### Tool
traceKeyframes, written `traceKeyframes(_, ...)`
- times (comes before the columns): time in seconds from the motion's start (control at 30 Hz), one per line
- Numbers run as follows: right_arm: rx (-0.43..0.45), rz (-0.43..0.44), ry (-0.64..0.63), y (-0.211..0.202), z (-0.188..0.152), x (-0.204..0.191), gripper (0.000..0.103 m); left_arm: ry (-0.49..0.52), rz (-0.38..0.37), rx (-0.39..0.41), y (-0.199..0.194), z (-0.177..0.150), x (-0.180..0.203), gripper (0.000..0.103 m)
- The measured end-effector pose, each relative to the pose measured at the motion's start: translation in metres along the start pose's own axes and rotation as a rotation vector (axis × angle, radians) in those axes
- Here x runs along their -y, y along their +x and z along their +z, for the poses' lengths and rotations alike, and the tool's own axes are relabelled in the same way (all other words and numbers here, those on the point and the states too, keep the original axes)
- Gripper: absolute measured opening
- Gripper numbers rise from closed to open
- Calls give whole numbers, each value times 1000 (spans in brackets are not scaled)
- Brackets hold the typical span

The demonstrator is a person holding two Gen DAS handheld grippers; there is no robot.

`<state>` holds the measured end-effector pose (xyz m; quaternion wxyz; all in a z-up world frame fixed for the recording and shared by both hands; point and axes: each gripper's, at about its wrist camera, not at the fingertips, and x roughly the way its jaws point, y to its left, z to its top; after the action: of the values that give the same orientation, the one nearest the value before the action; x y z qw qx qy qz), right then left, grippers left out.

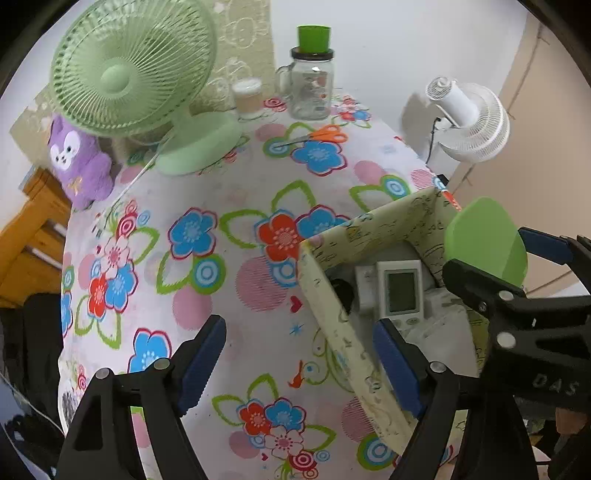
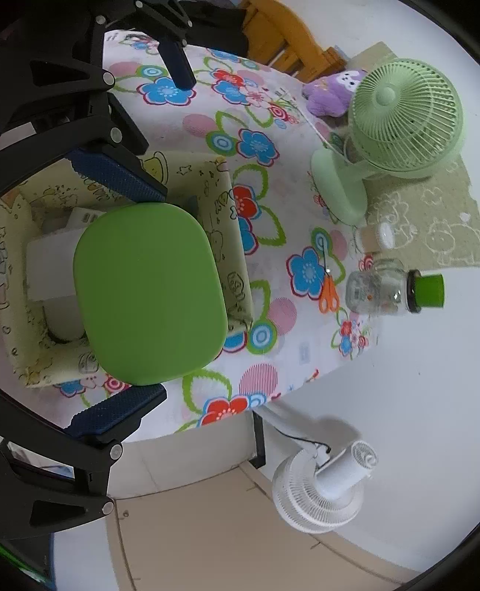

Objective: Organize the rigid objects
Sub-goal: 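Lower the green lid into the fabric box and open the right gripper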

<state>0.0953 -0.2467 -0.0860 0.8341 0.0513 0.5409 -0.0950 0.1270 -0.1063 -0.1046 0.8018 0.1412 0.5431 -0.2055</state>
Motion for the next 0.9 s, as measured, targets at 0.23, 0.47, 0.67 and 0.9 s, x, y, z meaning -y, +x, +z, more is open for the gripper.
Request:
traceKeyframes(0.23, -30, 20, -49, 20, 6, -16, 97, -41, 20, -34, 6, -9, -11, 85)
traceKeyframes(0.47, -68, 30, -86, 40, 8, -25, 97, -52, 27, -64, 12, -13, -14, 85)
traceKeyframes(0.67, -83, 27, -84, 52, 10, -26, 97, -37, 25, -82, 17, -14, -12, 85)
traceKeyframes(0.9, -118, 31, -85, 66, 9, -28, 97, -18, 28, -103, 23, -12, -13, 85)
